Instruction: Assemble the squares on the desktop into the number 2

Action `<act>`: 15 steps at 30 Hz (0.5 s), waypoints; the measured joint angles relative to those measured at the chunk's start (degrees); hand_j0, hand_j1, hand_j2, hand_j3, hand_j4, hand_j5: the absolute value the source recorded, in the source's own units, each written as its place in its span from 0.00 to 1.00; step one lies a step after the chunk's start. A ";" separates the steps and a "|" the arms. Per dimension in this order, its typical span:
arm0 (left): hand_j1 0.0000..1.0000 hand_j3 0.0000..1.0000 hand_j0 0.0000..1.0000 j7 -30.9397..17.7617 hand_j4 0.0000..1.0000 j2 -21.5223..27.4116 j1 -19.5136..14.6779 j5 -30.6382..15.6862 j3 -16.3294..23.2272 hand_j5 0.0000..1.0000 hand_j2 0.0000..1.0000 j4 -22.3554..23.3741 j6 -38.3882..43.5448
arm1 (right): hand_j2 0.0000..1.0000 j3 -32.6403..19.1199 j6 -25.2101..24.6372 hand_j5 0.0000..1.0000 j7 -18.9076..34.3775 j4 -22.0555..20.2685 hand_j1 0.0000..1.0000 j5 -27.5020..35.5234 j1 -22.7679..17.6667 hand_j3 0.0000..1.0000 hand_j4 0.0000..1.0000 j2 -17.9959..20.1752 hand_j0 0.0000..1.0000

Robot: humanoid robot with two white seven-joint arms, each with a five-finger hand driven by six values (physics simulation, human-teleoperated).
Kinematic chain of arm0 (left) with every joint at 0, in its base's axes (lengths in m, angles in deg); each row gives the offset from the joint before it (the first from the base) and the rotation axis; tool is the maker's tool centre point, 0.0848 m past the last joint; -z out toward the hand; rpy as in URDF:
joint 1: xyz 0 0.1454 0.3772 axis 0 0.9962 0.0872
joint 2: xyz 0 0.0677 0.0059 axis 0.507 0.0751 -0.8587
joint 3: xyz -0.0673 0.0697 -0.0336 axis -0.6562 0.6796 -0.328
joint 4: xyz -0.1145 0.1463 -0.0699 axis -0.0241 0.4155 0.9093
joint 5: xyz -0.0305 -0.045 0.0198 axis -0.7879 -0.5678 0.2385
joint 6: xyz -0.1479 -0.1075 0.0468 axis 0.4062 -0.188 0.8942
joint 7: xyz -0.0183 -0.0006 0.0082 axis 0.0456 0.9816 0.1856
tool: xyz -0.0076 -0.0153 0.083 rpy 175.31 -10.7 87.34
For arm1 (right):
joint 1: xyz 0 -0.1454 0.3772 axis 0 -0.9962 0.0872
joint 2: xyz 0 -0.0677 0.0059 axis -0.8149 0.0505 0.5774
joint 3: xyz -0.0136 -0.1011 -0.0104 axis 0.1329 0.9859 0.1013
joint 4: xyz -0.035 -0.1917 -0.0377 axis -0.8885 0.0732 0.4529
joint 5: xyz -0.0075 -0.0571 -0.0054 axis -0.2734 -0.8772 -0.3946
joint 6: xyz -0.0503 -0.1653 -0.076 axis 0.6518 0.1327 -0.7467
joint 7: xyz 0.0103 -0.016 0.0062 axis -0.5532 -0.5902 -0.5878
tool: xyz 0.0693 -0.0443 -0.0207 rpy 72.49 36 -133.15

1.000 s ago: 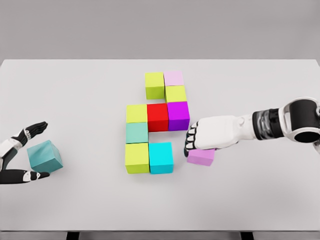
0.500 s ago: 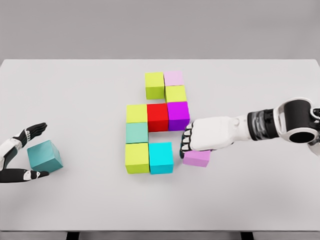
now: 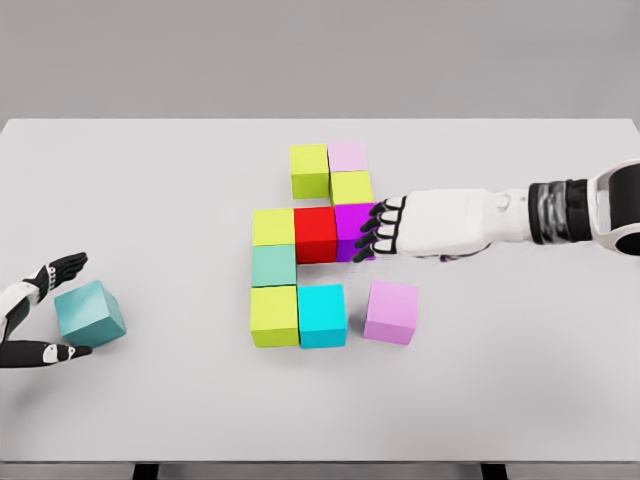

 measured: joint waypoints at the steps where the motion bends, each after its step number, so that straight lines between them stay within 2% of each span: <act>1: 1.00 1.00 1.00 0.02 1.00 -0.02 -0.09 0.01 0.00 1.00 1.00 0.08 0.10 | 1.00 -0.65 0.00 1.00 0.00 0.01 1.00 0.08 -0.35 1.00 1.00 1.12 1.00; 4: 1.00 1.00 1.00 0.01 1.00 -0.04 -0.35 0.07 0.03 1.00 1.00 0.53 0.25 | 1.00 -0.65 -0.01 1.00 0.00 0.03 1.00 0.15 -1.58 1.00 1.00 5.61 1.00; 7: 1.00 1.00 1.00 0.03 1.00 -0.18 -0.44 0.11 0.28 1.00 1.00 0.75 0.33 | 1.00 2.57 0.01 1.00 0.00 0.05 1.00 -0.25 -1.58 1.00 1.00 8.70 1.00; 15: 1.00 1.00 1.00 0.06 1.00 -0.80 -0.88 0.19 0.91 1.00 1.00 0.85 1.34 | 1.00 8.57 0.00 1.00 0.00 0.44 1.00 -4.82 -1.50 1.00 1.00 10.11 1.00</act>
